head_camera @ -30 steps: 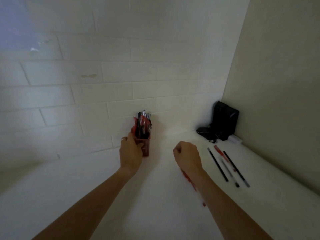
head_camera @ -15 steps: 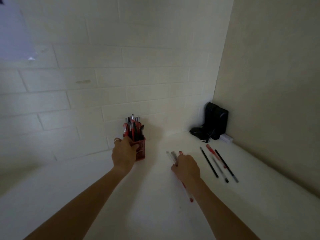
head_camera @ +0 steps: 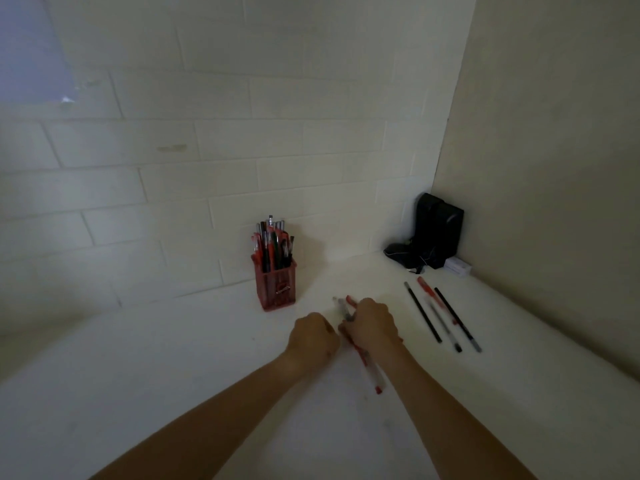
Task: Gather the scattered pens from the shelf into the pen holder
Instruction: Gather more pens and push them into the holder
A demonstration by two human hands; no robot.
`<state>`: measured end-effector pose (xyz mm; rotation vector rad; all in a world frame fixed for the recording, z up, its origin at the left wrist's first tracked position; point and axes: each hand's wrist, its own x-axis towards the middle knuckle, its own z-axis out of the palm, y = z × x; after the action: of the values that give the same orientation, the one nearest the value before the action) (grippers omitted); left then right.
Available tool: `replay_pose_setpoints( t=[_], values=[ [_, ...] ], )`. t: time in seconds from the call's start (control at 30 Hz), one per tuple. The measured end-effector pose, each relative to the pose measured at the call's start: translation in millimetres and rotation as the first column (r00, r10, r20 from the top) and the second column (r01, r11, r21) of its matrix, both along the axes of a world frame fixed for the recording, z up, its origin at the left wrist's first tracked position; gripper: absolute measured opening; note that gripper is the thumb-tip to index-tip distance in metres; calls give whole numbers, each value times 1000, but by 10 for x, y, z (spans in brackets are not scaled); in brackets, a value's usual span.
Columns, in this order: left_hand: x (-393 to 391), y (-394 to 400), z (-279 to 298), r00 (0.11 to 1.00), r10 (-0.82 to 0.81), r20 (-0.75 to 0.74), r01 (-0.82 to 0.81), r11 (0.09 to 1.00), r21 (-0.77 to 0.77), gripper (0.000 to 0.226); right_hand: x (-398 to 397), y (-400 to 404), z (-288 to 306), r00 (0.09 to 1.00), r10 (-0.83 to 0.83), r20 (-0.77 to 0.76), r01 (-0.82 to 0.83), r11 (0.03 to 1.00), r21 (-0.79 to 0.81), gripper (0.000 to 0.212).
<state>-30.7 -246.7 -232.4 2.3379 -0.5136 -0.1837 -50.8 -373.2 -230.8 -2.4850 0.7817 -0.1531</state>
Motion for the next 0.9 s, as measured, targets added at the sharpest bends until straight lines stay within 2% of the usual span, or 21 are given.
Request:
replay_pose_setpoints(
  t=[0.13,0.27,0.43,0.57,0.7,0.9],
  values=[
    [-20,-79,52,975,-68,-210,53,996,-74,20,-49,-75,11,1000,-12,24,9,994,109,39],
    [-94,-169,38,980,-70,-189,64,997,-39,28,-92,-192,37,999,3,45,-12,979,202,36],
    [-145,-258,29,994,-30,-106,38,997,73,23,-159,-321,134,995,34,90,-45,991,128,29],
    [-123,-276,84,997,15,-77,-3,988,154,16,-226,-436,142,984,-29,174,27,1000,12,21],
    [14,-220,111,991,112,-68,-107,992,69,29,-245,-487,84,978,-19,209,44,992,-116,22],
    [182,-270,126,988,139,-63,-139,990,6,15,-145,-418,-54,993,9,121,11,986,-166,24]
  ],
)
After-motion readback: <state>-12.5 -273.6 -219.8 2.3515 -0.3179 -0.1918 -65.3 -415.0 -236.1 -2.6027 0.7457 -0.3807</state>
